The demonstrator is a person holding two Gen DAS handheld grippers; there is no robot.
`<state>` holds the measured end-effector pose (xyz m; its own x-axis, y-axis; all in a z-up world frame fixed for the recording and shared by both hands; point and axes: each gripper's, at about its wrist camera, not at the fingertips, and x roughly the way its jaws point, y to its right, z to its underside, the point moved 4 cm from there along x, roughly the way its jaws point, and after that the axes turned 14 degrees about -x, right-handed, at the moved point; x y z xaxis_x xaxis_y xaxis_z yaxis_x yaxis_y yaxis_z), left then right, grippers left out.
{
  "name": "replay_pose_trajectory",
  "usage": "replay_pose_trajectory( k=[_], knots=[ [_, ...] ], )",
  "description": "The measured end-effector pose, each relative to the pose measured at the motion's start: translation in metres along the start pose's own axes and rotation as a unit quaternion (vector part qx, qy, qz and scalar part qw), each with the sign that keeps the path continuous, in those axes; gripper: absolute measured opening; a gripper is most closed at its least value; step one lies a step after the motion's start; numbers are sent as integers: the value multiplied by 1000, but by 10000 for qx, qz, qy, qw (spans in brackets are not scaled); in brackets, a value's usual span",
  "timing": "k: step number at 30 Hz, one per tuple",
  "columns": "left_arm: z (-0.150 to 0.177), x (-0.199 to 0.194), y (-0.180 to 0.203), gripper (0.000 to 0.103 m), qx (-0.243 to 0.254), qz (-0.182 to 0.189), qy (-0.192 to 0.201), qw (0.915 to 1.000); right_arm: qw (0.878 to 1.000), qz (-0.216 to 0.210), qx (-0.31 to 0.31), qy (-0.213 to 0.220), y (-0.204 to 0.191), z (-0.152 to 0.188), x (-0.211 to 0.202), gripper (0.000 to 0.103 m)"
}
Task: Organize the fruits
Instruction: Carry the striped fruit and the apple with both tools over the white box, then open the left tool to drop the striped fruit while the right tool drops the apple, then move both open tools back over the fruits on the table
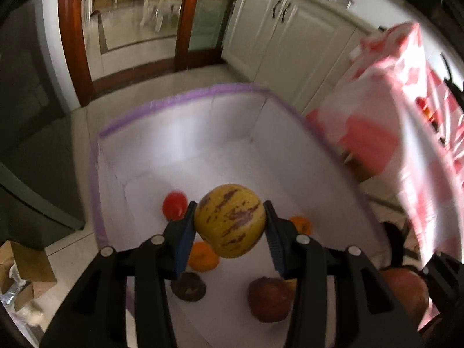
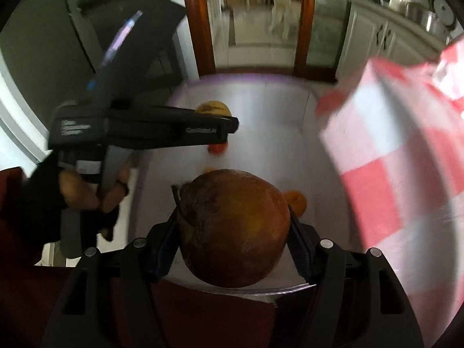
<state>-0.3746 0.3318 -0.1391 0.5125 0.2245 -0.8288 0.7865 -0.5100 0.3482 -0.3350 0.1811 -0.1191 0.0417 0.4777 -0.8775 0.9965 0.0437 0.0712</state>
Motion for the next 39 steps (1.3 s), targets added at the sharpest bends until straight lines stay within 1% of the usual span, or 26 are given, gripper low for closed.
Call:
replay_pose_trajectory(
  k=[4,6,7,9,12,14,16,17,20,21,22,23,24,25,26,28,31,35,38,39],
  knots=[
    [8,18,-9,45,-58,-170,-212,9996,9996,-140,20,-238,3,-4,28,65],
    [9,24,-15,45,-165,-185,-340,9991,9993,-185,-41,-324,6,0,36,65],
    [10,25,-18,45,-225,-155,-343,9990,9990,-219,-61,-373,5,0,41,65],
    [7,25,-22,45,-249,-232,-293,9990,9986,-246,-66,-460,4,0,50,65],
    [5,30,-26,45,-366,-261,-388,9982,9979,-250,-47,-590,13,4,62,65],
    [6,29,-26,46,-406,-278,-429,9979,9974,-199,-41,-691,18,7,68,65],
    [6,29,-26,46,-373,-311,-420,9979,9968,-97,-96,-788,15,8,73,66],
    [6,30,-24,50,-353,-332,-439,9979,9964,-49,-123,-842,14,17,72,66],
    [7,32,-18,61,-324,-283,-459,9980,9945,67,-261,-1015,11,25,81,66],
    [7,32,-16,65,-300,-252,-469,9981,9942,129,-330,-1012,9,26,81,67],
    [7,31,-16,68,-276,-226,-478,9982,9944,152,-365,-980,9,26,80,72],
    [8,31,-14,73,-250,-198,-477,9984,9948,154,-399,-925,8,26,77,76],
    [8,31,-13,76,-219,-172,-461,9985,9954,152,-434,-836,7,24,73,85],
    [9,30,-10,78,-183,-147,-434,9988,9957,163,-460,-783,6,23,71,88],
    [9,30,-8,81,-158,-121,-425,9989,9959,202,-522,-716,5,22,68,88],
    [10,29,-6,82,-111,-115,-361,9992,9955,270,-607,-681,2,23,65,88],
    [9,27,-5,84,-201,18,-312,9993,9954,355,-674,-575,2,22,58,88],
    [9,24,-3,86,-243,117,-265,9993,9966,407,-634,-322,2,14,43,88],
    [8,22,-2,90,-253,173,-266,9992,9972,417,-592,-162,4,10,32,88],
    [8,21,-2,93,-258,167,-249,9992,9974,416,-584,-121,4,9,29,88]
  ],
)
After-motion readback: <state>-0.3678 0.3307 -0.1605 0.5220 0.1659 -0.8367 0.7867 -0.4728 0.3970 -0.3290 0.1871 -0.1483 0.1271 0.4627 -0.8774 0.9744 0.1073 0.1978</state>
